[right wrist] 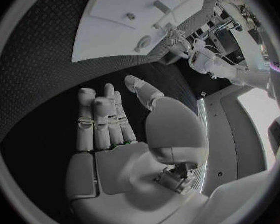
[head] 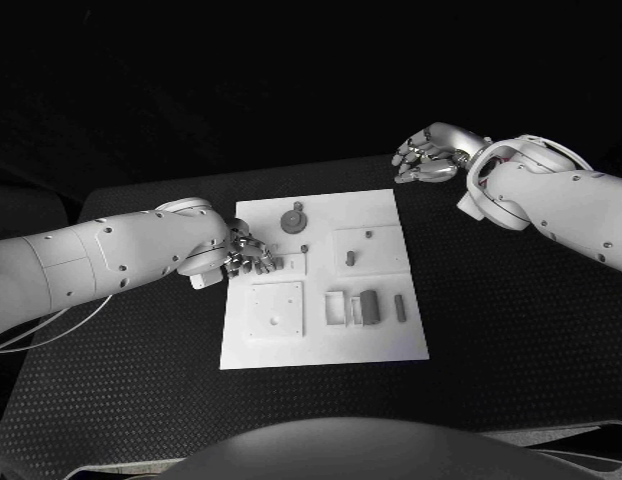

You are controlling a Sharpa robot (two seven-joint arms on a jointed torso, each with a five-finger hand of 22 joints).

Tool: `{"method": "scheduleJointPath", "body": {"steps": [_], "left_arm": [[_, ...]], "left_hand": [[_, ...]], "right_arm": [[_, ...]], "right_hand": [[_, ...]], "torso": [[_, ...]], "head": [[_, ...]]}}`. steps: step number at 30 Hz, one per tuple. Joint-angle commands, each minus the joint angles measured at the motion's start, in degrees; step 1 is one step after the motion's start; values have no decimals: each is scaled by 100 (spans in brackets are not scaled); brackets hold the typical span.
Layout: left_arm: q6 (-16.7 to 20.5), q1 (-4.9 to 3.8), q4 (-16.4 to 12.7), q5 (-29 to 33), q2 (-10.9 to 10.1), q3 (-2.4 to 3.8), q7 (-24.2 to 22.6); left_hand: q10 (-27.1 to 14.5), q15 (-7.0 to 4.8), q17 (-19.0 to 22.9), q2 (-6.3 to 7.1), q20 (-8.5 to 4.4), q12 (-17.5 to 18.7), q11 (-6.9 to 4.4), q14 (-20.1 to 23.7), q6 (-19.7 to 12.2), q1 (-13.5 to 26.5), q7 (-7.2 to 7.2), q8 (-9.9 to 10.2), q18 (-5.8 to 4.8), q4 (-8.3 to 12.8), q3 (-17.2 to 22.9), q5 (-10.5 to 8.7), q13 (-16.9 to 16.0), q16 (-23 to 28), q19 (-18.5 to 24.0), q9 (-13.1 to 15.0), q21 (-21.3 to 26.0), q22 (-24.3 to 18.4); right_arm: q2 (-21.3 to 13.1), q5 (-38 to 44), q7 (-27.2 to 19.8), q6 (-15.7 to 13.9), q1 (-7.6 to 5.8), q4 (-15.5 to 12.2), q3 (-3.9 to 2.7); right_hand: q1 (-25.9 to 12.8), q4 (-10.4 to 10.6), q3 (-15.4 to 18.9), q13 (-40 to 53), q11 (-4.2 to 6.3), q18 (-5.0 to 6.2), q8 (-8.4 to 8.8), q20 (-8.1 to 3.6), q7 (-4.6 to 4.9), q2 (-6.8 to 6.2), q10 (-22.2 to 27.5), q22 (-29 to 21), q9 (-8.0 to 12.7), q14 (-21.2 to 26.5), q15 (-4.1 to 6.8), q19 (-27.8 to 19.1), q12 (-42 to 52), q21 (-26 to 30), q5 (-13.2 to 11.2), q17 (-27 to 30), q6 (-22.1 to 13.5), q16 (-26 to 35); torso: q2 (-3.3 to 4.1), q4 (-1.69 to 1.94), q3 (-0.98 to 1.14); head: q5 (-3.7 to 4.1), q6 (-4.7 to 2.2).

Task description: Assemble the parts on the task board

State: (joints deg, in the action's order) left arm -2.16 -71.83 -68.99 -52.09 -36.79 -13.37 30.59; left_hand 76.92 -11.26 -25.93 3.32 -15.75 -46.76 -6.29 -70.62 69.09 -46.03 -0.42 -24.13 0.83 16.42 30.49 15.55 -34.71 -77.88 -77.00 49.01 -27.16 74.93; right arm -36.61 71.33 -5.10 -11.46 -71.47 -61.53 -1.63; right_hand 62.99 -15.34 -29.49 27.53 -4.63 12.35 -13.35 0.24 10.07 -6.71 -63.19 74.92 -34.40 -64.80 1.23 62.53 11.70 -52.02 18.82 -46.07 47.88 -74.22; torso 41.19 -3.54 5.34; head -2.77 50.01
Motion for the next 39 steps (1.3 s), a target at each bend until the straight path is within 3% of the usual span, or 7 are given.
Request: {"method": "scheduleJointPath", "body": {"steps": [1,15,32,39], "left_arm": [[-99,28,4,16,-10,-21,10],[57,28,45,-22,-82,-18,-18],[27,28,123,-142,-75,-17,-84],[-10,28,121,-220,-55,-18,-175]], "left_hand": [[32,-36,-3,-164,20,12,-1,-6,-19,-299,1,-38,-49,15,180,44,-10,-22,11,-12,25,97],[18,-32,1,-299,25,30,7,3,-55,-592,13,-57,-56,34,281,-136,-10,-18,29,-28,4,113],[16,-34,9,-312,25,39,10,2,-67,-617,17,-62,-58,35,262,-236,-3,-9,39,-33,0,111],[8,-29,24,-328,25,57,17,9,-92,-662,24,-65,-58,36,233,-518,12,10,64,-47,7,105]], "right_arm": [[2,-4,-37,63,1,0,-3],[15,-4,-36,90,9,10,-3],[15,-4,-35,96,16,6,-3],[14,-4,-35,100,16,9,-3]], "right_hand": [[-39,22,-3,6,-51,265,-29,-35,85,-3,-85,101,-9,29,0,13,-40,2,36,8,-60,-37],[-43,26,-3,7,-51,265,-29,-34,86,0,-85,101,-9,30,0,13,-42,3,36,9,-60,-37],[-46,28,-3,7,-52,265,-29,-34,86,1,-85,101,-9,31,0,12,-43,4,36,10,-61,-37],[-47,28,-3,8,-52,265,-30,-33,86,2,-85,101,-9,31,0,12,-44,4,36,10,-61,-37]], "torso": [[1,-3,0],[2,-1,-7],[2,3,-1],[2,2,-3]], "head": [[3,-1],[6,-1],[-2,-1],[3,-1]]}}
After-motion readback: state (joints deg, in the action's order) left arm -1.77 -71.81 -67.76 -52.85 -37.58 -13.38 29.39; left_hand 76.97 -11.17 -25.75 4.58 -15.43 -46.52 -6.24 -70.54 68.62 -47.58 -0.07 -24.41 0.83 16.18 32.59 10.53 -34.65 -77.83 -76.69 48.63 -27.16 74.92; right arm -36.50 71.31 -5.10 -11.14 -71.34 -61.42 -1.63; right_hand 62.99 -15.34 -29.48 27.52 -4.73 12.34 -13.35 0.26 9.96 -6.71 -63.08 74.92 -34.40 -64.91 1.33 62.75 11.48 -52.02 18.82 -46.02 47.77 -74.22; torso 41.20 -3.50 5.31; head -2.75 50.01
